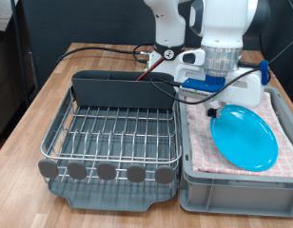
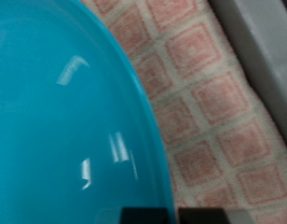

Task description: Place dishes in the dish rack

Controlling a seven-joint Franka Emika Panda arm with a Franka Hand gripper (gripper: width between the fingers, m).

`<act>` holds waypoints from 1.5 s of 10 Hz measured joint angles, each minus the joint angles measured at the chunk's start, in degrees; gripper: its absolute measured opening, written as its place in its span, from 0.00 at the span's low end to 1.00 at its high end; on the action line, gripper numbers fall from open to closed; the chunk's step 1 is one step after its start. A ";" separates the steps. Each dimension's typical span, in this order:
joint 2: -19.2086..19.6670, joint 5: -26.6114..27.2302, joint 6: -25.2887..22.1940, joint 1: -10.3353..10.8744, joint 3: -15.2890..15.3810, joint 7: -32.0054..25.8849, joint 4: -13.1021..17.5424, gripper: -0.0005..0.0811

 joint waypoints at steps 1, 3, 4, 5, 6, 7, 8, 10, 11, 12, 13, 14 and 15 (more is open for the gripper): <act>-0.86 -3.83 -2.26 0.27 -0.91 2.95 0.41 0.03; -2.76 -10.03 -8.04 0.37 -1.78 7.64 1.75 0.03; -3.88 -12.55 -10.76 0.37 -1.97 9.45 2.42 0.03; -5.11 -14.51 -13.48 0.37 -2.08 10.72 2.97 0.03; -6.42 -16.31 -16.38 0.35 -2.13 11.68 3.57 0.03; -7.76 -18.35 -19.33 0.32 -2.15 12.61 4.20 0.03; -9.14 -19.92 -22.62 0.29 -2.15 13.25 4.93 0.03; -11.71 -22.06 -29.63 0.05 -2.13 13.43 6.68 0.03; -12.79 -23.93 -34.52 -0.01 -2.09 13.37 7.96 0.03; -13.67 -25.94 -39.50 -0.06 -2.05 12.72 9.54 0.03; -14.39 -27.39 -42.97 -0.21 -2.10 11.45 10.96 0.03; -14.85 -28.20 -45.05 -0.37 -2.03 10.24 11.67 0.03; -14.76 -27.99 -44.61 -0.36 -2.03 10.38 11.54 0.03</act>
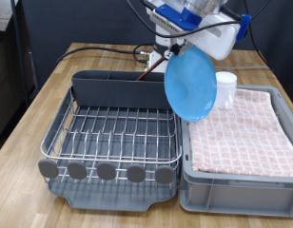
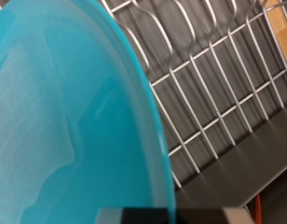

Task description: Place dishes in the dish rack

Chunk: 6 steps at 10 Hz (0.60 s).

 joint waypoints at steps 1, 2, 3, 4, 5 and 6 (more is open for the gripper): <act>0.05 -0.08 0.13 -0.04 -0.11 0.39 -0.20 0.03; 0.00 -0.16 -0.04 -0.36 -0.50 0.44 -0.37 0.03; -0.23 -0.42 -0.91 -1.07 -1.22 0.30 -0.53 0.03; -0.70 -1.53 -2.26 -2.04 -1.97 -0.85 -0.63 0.03; -1.30 -4.39 -2.48 -2.98 -2.75 -3.49 -0.80 0.03; -1.89 -8.00 -2.13 -3.92 -3.62 -6.95 -1.04 0.03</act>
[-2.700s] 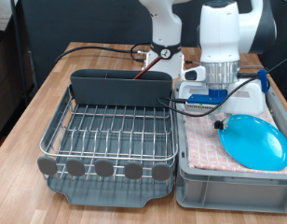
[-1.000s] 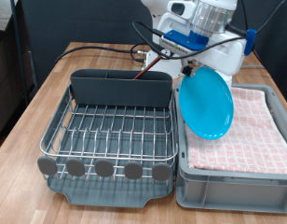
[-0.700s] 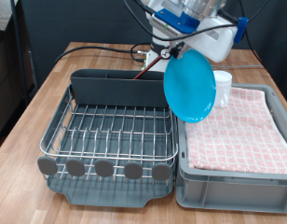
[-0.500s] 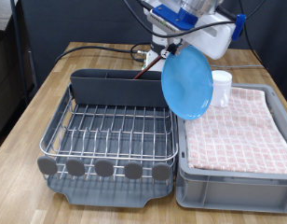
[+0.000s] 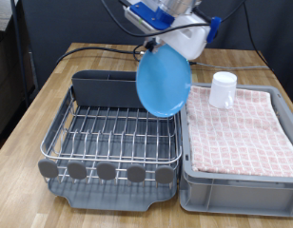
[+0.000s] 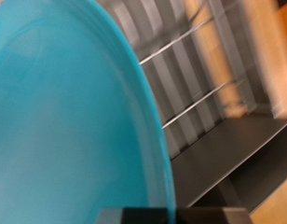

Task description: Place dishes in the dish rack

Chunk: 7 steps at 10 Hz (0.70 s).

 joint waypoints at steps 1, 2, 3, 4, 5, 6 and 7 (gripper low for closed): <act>-0.51 -3.83 1.41 -0.98 -0.99 -4.09 -0.25 0.03; -0.99 -7.69 4.43 -1.98 -2.28 -8.81 -0.68 0.03; -1.36 -10.69 8.20 -2.99 -3.93 -13.86 -1.02 0.03; -1.53 -12.62 12.26 -3.87 -5.80 -19.66 -1.09 0.03; -1.68 -12.90 15.45 -4.51 -7.79 -25.69 -1.08 0.03; -1.91 -12.90 17.22 -4.57 -8.41 -30.13 -1.13 0.03; -1.83 -12.83 16.49 -4.58 -8.31 -28.62 -1.13 0.03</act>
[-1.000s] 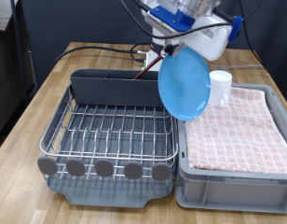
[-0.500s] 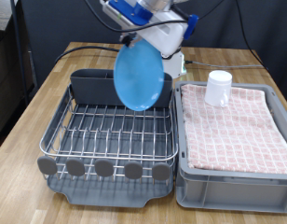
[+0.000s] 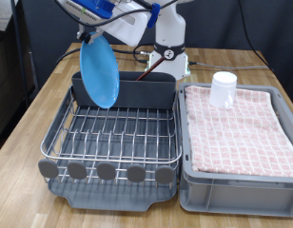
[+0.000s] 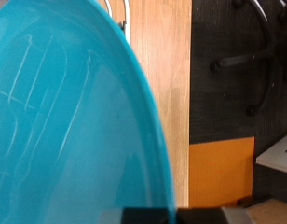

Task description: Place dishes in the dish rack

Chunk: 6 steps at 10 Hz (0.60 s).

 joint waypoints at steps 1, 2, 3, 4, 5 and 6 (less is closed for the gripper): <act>0.18 -0.02 -0.17 0.00 0.14 0.50 0.00 0.03; 0.46 -0.06 -0.07 0.01 0.20 0.33 0.02 0.03; 0.91 -0.10 0.74 0.01 0.15 -0.40 0.08 0.03; 1.47 -0.17 1.94 0.01 0.03 -1.59 0.19 0.03; 2.15 -0.42 3.32 -0.01 -0.19 -2.86 0.39 0.03; 2.89 -1.04 4.54 -0.06 -0.36 -3.95 0.62 0.03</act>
